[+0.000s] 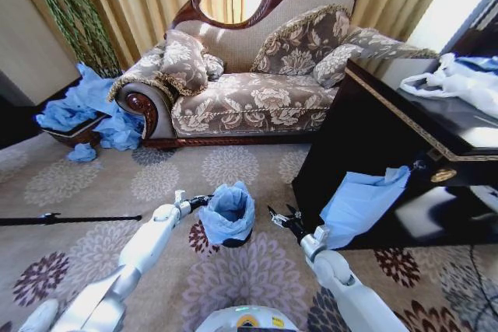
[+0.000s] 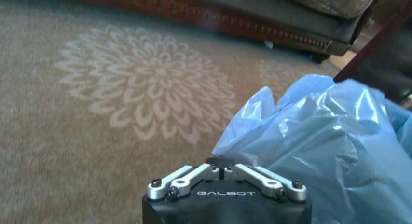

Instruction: Place a garbage bag over the trash bin.

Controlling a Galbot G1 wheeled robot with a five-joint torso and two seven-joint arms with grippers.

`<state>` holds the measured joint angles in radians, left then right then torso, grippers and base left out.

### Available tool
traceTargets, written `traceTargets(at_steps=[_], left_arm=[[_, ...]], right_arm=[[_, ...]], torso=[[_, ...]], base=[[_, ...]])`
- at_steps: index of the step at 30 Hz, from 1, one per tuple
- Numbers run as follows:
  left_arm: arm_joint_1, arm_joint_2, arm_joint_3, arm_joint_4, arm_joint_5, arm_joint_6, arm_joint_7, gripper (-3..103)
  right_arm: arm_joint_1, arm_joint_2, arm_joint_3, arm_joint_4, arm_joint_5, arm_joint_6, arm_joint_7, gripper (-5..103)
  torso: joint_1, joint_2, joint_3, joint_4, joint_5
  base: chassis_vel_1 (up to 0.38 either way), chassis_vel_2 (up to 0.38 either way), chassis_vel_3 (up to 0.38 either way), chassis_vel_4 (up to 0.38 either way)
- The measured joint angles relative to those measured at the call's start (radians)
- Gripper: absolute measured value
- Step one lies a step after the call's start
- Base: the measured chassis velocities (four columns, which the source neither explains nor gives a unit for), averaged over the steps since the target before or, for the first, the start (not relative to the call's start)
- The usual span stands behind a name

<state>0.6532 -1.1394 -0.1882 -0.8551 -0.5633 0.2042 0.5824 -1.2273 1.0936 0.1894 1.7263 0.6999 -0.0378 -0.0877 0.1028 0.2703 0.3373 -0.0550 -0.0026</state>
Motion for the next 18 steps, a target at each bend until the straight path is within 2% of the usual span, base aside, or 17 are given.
traceTargets(at_steps=[18], left_arm=[[0.046, -0.042, -0.033, 0.08, 0.05, -0.053, 0.002, 0]], right_arm=[[-0.028, 0.011, 0.009, 0.012, -0.011, 0.002, -0.008, 100]], torso=[[0.0, 0.0, 0.0, 0.0, 0.0]], base=[[0.0, 0.0, 0.0, 0.0]])
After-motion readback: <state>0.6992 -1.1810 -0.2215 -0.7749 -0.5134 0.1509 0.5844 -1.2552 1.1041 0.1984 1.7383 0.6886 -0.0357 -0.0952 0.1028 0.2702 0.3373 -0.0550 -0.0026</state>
